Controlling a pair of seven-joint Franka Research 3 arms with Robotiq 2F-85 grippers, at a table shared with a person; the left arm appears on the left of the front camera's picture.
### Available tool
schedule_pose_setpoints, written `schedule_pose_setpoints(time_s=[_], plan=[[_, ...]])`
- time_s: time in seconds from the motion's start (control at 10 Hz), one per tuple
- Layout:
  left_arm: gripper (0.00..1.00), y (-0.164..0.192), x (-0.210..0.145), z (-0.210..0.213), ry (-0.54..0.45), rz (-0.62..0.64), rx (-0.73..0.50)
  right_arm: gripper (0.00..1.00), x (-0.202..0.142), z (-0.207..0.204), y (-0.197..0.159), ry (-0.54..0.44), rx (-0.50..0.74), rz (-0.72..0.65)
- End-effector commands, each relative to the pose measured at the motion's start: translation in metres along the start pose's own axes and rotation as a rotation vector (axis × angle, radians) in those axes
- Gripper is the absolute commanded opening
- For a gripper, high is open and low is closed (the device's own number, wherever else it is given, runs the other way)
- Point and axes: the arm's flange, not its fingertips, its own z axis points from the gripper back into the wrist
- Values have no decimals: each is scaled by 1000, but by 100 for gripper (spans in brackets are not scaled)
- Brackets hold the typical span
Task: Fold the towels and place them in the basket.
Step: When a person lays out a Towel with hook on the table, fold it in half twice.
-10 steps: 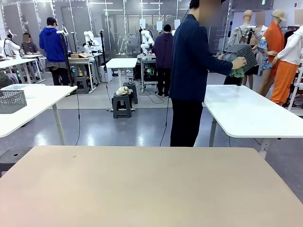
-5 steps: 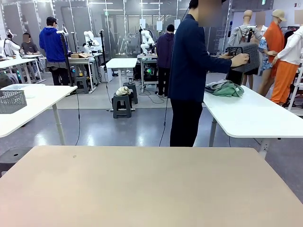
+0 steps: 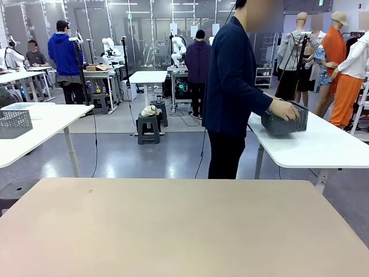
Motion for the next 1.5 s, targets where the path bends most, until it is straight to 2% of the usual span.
schedule_pose_setpoints(time_s=[0.0,1.4], plan=[[100,-1,1,0,-6,1,2,100,0,0,-1,-1,-3,-3],[100,-1,1,0,-6,1,2,100,0,0,-1,-1,-3,-3]])
